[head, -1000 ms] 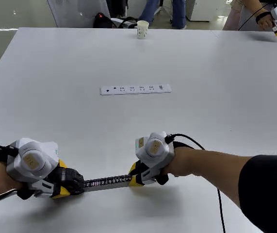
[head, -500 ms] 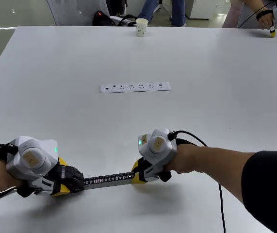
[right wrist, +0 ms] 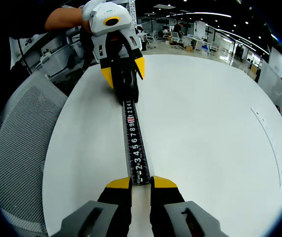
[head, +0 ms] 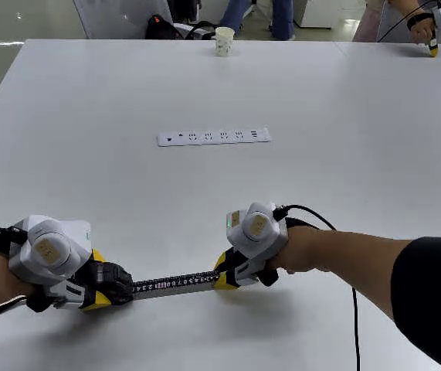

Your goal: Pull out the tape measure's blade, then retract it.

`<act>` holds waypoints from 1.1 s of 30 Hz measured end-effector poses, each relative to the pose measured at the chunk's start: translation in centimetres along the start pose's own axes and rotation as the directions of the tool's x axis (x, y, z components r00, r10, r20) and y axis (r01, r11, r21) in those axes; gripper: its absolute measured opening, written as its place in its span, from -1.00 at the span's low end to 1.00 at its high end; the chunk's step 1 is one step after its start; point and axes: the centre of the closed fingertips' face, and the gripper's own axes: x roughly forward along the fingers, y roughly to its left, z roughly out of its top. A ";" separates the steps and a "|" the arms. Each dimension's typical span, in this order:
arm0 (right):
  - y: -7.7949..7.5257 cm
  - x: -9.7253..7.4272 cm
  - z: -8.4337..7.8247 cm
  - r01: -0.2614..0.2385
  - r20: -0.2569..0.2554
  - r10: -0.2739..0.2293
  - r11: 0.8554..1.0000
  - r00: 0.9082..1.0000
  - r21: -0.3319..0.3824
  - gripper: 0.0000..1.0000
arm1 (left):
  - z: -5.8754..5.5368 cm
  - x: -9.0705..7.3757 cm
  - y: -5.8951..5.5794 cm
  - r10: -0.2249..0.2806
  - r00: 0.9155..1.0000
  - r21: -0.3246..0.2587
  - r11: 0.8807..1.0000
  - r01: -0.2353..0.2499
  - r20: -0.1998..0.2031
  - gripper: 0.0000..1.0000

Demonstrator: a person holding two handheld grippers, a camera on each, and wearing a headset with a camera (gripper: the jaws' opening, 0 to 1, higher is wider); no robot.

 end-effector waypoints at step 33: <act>-0.3 -1.1 -1.7 0.005 -0.011 -0.005 1.000 1.000 0.021 -0.81 | 0.3 -0.1 -0.1 0.001 1.000 -0.002 1.000 -0.001 0.002 -0.36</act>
